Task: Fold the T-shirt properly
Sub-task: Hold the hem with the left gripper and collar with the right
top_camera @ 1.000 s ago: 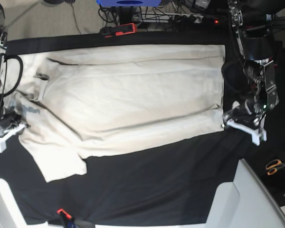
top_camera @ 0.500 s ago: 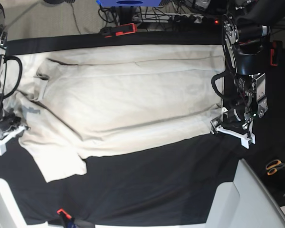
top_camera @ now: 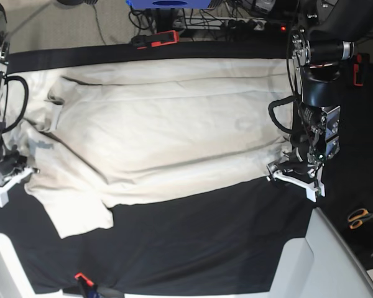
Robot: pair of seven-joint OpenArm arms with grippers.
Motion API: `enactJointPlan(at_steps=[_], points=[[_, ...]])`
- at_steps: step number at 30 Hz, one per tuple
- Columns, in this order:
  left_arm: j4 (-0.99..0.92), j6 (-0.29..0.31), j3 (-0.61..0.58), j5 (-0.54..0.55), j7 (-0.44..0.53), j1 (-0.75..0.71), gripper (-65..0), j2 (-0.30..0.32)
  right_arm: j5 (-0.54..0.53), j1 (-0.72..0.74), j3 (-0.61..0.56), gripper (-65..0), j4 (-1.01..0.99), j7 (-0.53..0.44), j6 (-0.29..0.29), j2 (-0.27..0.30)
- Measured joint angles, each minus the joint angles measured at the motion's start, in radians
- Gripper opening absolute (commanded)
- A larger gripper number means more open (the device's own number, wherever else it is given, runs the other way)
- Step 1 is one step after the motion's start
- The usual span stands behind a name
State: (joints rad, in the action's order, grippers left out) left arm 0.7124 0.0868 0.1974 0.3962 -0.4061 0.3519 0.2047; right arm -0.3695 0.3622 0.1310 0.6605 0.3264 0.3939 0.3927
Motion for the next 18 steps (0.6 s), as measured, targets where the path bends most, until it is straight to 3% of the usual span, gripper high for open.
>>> enactJointPlan(at_steps=[15,16,18], points=[[0.012,0.015,0.003,0.008,0.037,-0.035,-21.9,0.000,0.000,0.000,0.000,-65.0,0.000,0.000,0.000,0.000],[0.012,0.015,0.003,0.008,0.037,-0.035,-22.9,0.000,0.000,0.000,0.000,-65.0,0.000,0.001,0.000,0.000],[0.012,0.014,-0.002,0.006,0.037,-0.035,-31.1,0.000,0.000,0.000,0.000,-65.0,0.000,0.000,0.000,0.001]])
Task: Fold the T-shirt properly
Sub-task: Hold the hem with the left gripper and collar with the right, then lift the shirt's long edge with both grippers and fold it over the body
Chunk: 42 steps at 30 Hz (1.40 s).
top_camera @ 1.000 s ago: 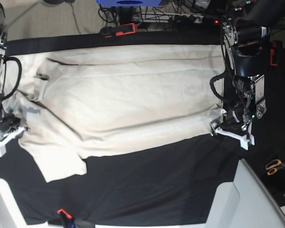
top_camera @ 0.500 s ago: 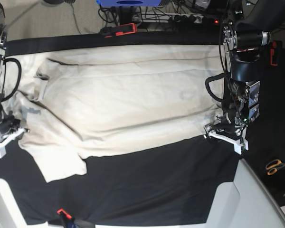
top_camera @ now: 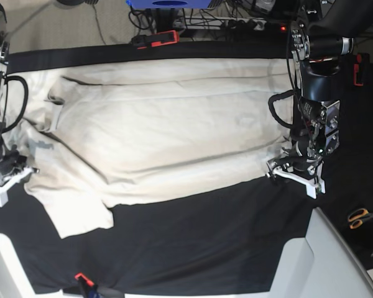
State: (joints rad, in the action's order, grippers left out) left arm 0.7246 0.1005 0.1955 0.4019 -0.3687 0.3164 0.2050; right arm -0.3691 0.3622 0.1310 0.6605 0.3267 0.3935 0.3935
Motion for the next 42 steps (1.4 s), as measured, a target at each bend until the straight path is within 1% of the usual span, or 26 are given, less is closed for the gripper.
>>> enactJointPlan(at_steps=[2,5,10,20,26,29,33,40,42], points=[[0.000,-0.013,-0.001,-0.003,-0.002,-0.001,-41.8,0.000,0.000,0.000,0.000,-65.0,0.000,0.000,0.000,0.000],[-0.002,-0.014,-0.001,0.002,-0.008,-0.003,-54.3,0.000,0.000,0.000,0.000,-65.0,0.000,0.000,0.000,0.000],[-0.003,-0.013,0.006,0.010,-0.013,-0.004,-64.5,0.000,0.000,0.000,0.000,-65.0,0.000,0.000,0.000,0.000],[-0.006,-0.011,-0.001,0.005,-0.040,0.016,-65.0,0.003,0.000,0.000,0.000,-65.0,0.000,0.000,0.000,0.000],[0.043,-0.014,-0.008,-0.010,-0.116,0.029,-65.0,-0.009,0.000,0.004,0.000,-65.0,0.000,0.002,0.000,0.000],[0.102,-0.014,-0.010,-0.008,-0.184,0.030,-65.0,-0.002,0.003,0.021,0.000,-65.0,0.000,0.007,0.000,0.000],[0.191,-0.017,-0.006,-0.009,-0.185,0.039,-65.0,0.023,0.004,0.034,0.000,-65.0,0.001,0.001,0.000,-0.001],[0.230,-0.015,-0.007,-0.010,-0.198,0.029,-65.0,0.015,0.003,0.047,0.000,-65.0,0.001,0.000,0.000,0.000],[0.251,-0.015,-0.005,-0.010,-0.197,0.031,-65.0,0.017,0.003,0.057,0.000,-65.0,0.001,-0.015,0.000,0.000]])
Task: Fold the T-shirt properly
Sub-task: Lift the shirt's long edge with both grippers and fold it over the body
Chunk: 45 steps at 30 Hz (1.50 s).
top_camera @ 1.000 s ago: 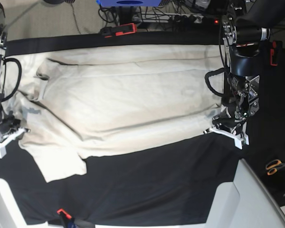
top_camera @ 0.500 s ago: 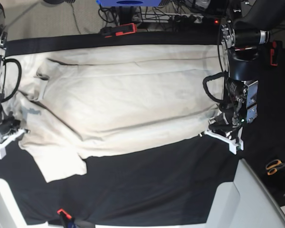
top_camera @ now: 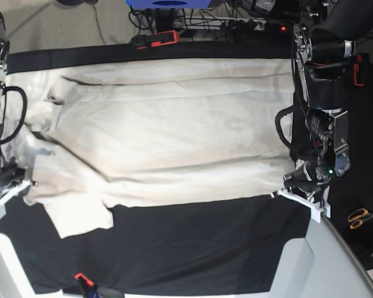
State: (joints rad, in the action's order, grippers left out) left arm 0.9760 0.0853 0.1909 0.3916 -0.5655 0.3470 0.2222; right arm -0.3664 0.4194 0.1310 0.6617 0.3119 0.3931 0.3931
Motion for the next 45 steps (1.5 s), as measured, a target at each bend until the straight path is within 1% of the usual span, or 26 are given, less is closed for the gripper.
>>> enactJointPlan(at_steps=[2,9,12,19,21,23,26,28,35,39,41,45], points=[[0.033,0.001,-0.001,0.000,0.000,0.001,-65.0,-0.001,0.000,0.010,0.000,-65.0,0.000,-0.031,0.000,0.000],[0.067,0.002,0.004,0.004,-0.003,0.001,-65.0,0.023,0.001,0.035,-0.002,-65.0,0.000,-0.032,0.000,0.002],[0.067,0.001,0.004,0.005,-0.005,0.000,-65.0,0.036,0.001,0.049,-0.002,-65.0,0.000,-0.076,0.001,0.003],[0.092,0.001,0.004,0.005,-0.008,-0.002,-65.0,0.035,0.001,0.054,-0.002,-65.0,-0.001,-0.081,0.001,0.006],[0.120,0.001,0.004,0.004,-0.007,0.000,-65.0,0.036,0.000,0.059,-0.005,-65.0,-0.001,-0.108,0.005,0.003],[0.141,0.001,0.004,0.005,-0.008,0.002,-65.0,0.035,0.002,0.068,-0.031,-65.0,-0.001,-0.118,0.005,0.005],[0.150,0.001,0.004,0.005,-0.057,0.002,-65.0,0.036,0.002,0.076,-0.108,-65.0,-0.002,-0.134,0.003,0.009],[0.158,0.001,0.004,0.005,-0.061,-0.005,-65.0,0.036,0.001,0.075,-0.138,-65.0,-0.002,-0.156,0.007,0.005],[0.168,0.001,0.004,0.005,-0.060,-0.016,-65.0,0.035,0.000,0.075,-0.141,-65.0,-0.057,-0.211,0.004,0.011],[0.169,0.001,0.004,0.004,-0.062,-0.044,-65.0,0.036,0.000,0.075,-0.142,-65.0,-0.090,-0.239,0.008,0.035],[0.169,0.001,0.004,0.004,-0.068,-0.048,-65.0,0.035,0.000,0.072,-0.141,-65.0,-0.090,-0.243,0.002,0.045],[0.170,0.002,0.002,0.005,-0.056,-0.057,-65.0,0.035,0.000,0.067,-0.138,-65.0,-0.087,-0.246,0.004,0.041]])
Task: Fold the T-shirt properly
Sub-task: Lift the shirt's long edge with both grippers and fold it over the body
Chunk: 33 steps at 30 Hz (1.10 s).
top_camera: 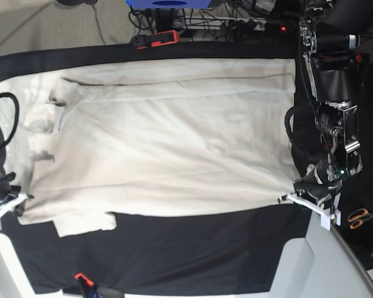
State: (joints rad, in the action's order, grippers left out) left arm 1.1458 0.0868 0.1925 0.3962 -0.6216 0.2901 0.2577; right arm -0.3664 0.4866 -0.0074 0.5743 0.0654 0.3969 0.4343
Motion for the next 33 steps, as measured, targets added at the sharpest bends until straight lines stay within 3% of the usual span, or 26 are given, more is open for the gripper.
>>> enactJointPlan(at_steps=[28,33], points=[[0.166,0.003,-0.001,-0.002,-0.006,-0.210,-65.0,0.000,-0.002,-0.117,0.062,-65.0,0.074,-0.004,0.005,-0.002],[0.228,0.004,-0.001,-0.001,-0.026,-0.256,-65.0,0.001,-0.003,-0.136,0.065,-65.0,0.074,0.052,0.004,-0.002]])
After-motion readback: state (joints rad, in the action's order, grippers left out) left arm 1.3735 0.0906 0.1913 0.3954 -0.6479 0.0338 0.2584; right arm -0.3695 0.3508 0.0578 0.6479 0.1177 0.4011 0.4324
